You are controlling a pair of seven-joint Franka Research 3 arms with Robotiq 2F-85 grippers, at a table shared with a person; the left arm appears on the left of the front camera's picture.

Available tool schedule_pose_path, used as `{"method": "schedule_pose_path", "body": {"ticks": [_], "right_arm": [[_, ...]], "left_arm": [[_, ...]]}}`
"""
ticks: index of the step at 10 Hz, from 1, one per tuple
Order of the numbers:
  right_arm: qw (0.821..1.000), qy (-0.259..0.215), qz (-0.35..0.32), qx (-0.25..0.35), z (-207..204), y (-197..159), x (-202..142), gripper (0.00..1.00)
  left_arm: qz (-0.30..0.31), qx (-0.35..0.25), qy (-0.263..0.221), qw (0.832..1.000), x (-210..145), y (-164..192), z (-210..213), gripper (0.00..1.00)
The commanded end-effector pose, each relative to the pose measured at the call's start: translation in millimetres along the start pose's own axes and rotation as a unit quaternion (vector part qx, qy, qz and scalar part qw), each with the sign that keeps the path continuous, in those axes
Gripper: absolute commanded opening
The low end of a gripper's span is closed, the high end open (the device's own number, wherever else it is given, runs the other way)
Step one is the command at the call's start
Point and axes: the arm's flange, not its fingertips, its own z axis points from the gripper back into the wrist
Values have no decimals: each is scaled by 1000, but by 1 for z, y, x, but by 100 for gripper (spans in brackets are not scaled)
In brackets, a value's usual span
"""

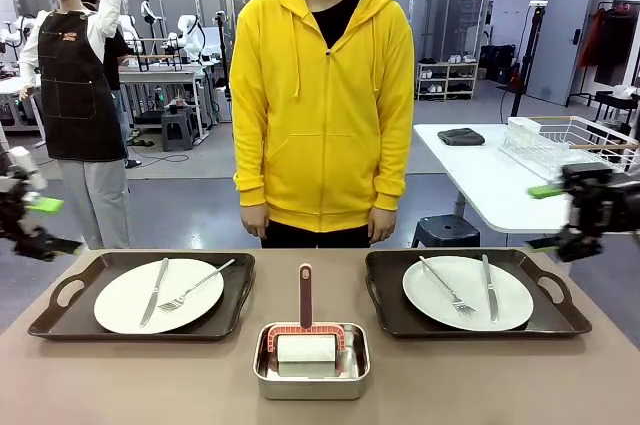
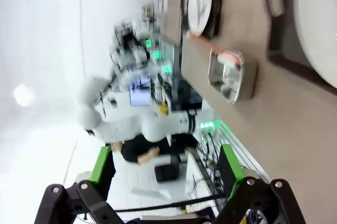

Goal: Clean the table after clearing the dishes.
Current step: When the left (or right) Handle tray is removed, use the left hand (or right hand) to clean the left (or right) side of the table with the Lint Roller.

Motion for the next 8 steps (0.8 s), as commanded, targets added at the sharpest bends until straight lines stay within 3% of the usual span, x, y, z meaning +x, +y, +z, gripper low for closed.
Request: {"method": "schedule_pose_path", "body": {"ticks": [1,3,5,8], "right_arm": [[996,-79,-26,14,60,0,-20,100],[988,-142,-37,58,119,-14,-57,100],[980,-186,-55,50,155,-26,-90,100],[976,-209,-62,23,155,-22,-91,100]], "left_arm": [[24,48,-40,998,-19,-3,55,100],[62,97,-90,989,-58,-6,112,100],[74,124,-141,979,-85,-20,146,100],[99,152,-172,968,-86,-20,157,100]]}}
